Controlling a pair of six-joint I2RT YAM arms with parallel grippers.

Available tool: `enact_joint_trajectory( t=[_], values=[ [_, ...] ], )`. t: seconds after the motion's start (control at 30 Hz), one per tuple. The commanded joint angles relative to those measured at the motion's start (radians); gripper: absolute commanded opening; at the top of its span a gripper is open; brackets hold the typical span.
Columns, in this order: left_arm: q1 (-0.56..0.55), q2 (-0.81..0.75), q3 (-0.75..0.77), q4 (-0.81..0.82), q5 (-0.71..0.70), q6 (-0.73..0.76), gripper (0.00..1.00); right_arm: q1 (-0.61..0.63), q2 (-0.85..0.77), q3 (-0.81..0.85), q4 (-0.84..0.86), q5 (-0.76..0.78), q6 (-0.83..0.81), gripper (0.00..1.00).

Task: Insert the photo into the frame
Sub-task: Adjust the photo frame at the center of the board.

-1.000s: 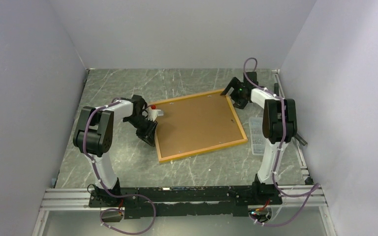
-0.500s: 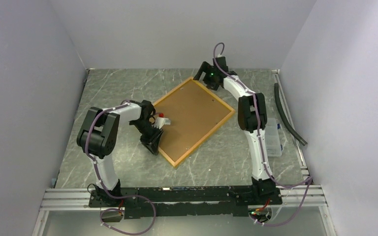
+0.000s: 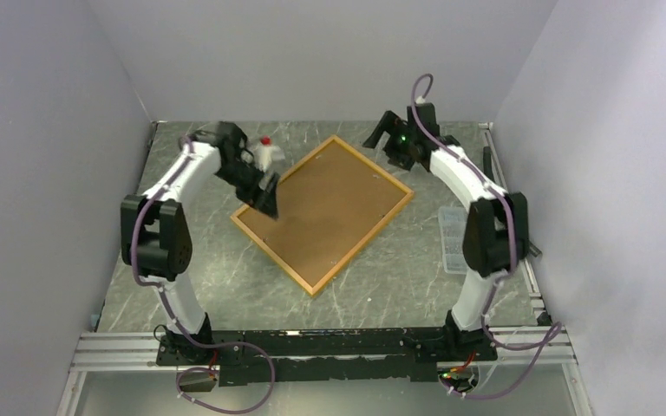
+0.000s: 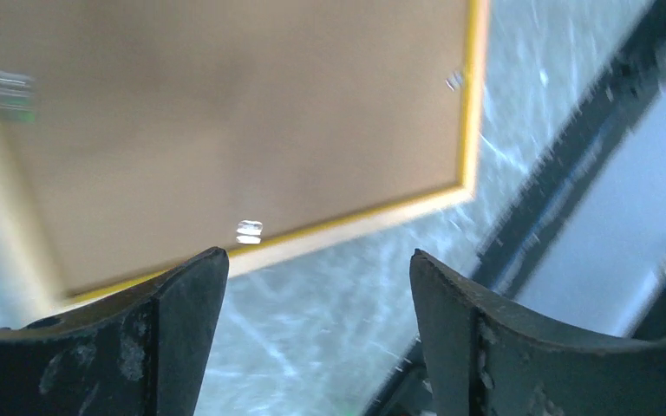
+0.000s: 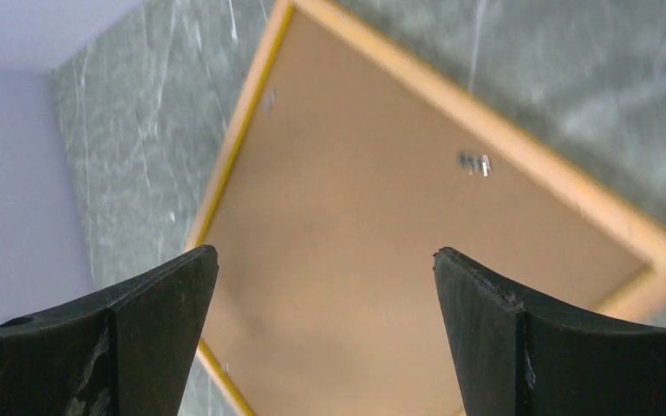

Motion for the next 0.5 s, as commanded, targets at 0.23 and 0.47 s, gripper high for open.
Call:
enact_joint_trajectory(
  t=[0.23,0.47],
  values=[
    [0.304,0.313,0.495,0.086,-0.002,-0.181,0.84,0.134,-0.468,-0.707,0.139,-0.111,0.157,1.00],
    [0.308,0.418,0.464,0.150,0.033,-0.204,0.75,0.182,-0.494,-0.832,0.201,-0.133,0.198,1.00]
  ],
)
